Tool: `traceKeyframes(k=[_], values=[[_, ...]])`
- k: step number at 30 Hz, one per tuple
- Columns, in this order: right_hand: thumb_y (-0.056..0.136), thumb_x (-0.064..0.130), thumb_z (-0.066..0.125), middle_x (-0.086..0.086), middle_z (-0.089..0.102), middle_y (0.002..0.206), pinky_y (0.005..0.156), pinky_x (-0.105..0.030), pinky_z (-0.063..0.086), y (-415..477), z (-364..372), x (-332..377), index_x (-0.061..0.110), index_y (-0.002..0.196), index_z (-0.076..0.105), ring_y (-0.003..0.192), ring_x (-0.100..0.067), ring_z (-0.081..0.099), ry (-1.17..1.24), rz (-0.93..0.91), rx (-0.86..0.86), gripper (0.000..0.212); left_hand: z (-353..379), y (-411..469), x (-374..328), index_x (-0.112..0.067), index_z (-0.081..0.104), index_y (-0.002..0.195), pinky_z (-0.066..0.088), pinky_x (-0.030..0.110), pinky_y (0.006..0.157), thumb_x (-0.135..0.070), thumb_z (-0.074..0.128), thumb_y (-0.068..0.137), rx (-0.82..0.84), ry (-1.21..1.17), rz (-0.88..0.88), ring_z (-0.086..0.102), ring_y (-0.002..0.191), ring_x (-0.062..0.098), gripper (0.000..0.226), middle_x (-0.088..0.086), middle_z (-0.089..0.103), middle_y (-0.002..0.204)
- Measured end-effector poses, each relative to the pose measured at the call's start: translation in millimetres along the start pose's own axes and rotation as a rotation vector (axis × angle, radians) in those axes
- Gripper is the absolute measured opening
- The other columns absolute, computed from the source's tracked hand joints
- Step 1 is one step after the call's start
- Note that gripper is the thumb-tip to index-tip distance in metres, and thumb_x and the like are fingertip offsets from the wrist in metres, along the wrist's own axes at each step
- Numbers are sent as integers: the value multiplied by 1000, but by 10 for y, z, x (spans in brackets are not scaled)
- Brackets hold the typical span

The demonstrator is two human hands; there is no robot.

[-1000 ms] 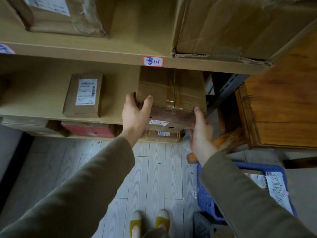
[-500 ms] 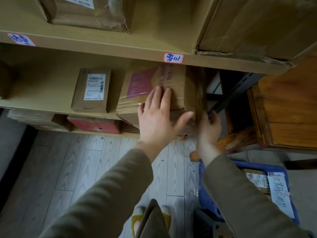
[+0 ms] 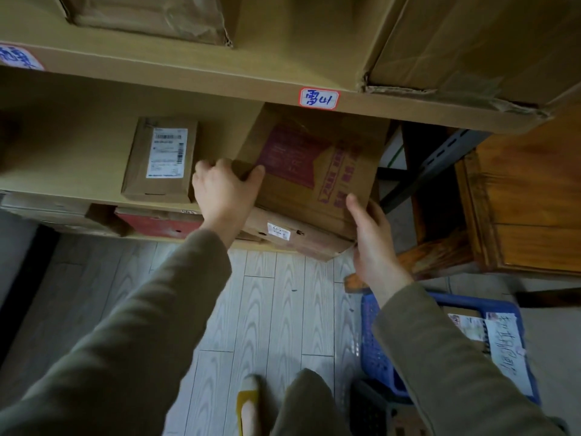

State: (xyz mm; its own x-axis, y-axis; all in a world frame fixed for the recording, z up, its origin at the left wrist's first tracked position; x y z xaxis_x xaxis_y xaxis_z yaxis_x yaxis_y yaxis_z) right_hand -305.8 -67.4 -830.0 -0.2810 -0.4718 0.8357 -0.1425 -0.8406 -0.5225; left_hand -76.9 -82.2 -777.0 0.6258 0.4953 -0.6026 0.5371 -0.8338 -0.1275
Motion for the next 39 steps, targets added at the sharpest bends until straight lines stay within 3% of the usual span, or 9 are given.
traceKeyframes(k=[7, 12, 16, 19, 22, 28, 33, 35, 39], values=[[92, 32, 54, -12, 61, 125, 98, -39, 47, 122, -134, -208, 14, 134, 48, 112, -24, 60, 199, 75, 27, 46, -259, -597, -118, -15, 49, 99, 52, 41, 72, -36, 62, 83, -126, -510, 209, 58, 82, 23, 30, 8, 60, 92], [98, 35, 39, -13, 65, 118, 95, -44, 47, 102, -275, -563, 11, 128, 53, 108, -27, 63, 134, 231, 8, 41, -78, -1095, -366, -7, 55, 114, 48, 50, 96, -37, 54, 78, -90, -175, 504, 53, 120, 40, 47, 25, 56, 127], [99, 30, 40, -12, 66, 115, 71, -37, 56, 70, -465, -725, 14, 125, 55, 104, -29, 63, -27, 247, -55, 34, 201, -1329, -482, -8, 64, 113, 44, 49, 98, -39, 51, 78, 10, 37, 663, 53, 122, 36, 48, 22, 56, 129], [98, 28, 42, -13, 65, 117, 71, -33, 55, 32, -492, -776, 15, 122, 57, 106, -26, 62, -45, 246, -51, 31, 328, -1347, -559, -10, 67, 110, 46, 47, 96, -38, 60, 74, 49, 97, 692, 56, 119, 34, 46, 21, 59, 126], [99, 22, 38, -3, 66, 106, 66, -22, 51, 35, -469, -739, 22, 103, 60, 94, -14, 65, -67, 197, -37, 22, 408, -1368, -599, -9, 68, 108, 49, 47, 91, -39, 71, 67, 102, 113, 687, 58, 115, 36, 51, 22, 61, 122], [98, 21, 37, -5, 64, 94, 81, -38, 47, 26, -522, -672, 21, 93, 60, 91, -24, 60, 53, 193, -83, 24, 349, -1293, -461, -6, 71, 97, 50, 45, 93, -36, 52, 79, 121, -34, 667, 59, 112, 38, 40, 23, 62, 120], [99, 31, 34, 2, 71, 79, 61, -19, 55, 12, -521, -674, 21, 87, 60, 72, -14, 68, 264, 273, -91, 31, 157, -920, -29, -15, 29, 144, 10, 47, 114, -39, 61, 85, 100, 122, 246, 13, 144, 35, 71, 20, 15, 154], [97, 34, 38, 0, 71, 89, 65, -23, 56, 6, -505, -681, 21, 93, 64, 83, -17, 66, 251, 271, -74, 30, 141, -855, 64, -13, 15, 148, 19, 40, 115, -47, 59, 84, 165, 102, 170, 21, 141, 30, 85, 14, 19, 154], [95, 40, 41, 2, 73, 86, 61, -23, 57, -30, -491, -660, 22, 94, 66, 77, -15, 70, 251, 261, -52, 30, 128, -834, 68, -10, 26, 144, 33, 34, 105, -51, 66, 76, 150, 68, 173, 37, 128, 26, 89, 10, 38, 141]])
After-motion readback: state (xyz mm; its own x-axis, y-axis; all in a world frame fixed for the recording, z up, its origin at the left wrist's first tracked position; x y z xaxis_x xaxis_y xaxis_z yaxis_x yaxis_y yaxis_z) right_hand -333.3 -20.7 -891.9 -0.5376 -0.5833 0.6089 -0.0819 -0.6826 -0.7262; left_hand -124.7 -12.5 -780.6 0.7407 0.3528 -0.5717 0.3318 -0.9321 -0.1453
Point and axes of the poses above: each hand's wrist, its own y-axis towards the middle knuckle, its own z-axis out of the palm, x = y × z, the point moved 6 cm from there along y, towards the middle knuckle
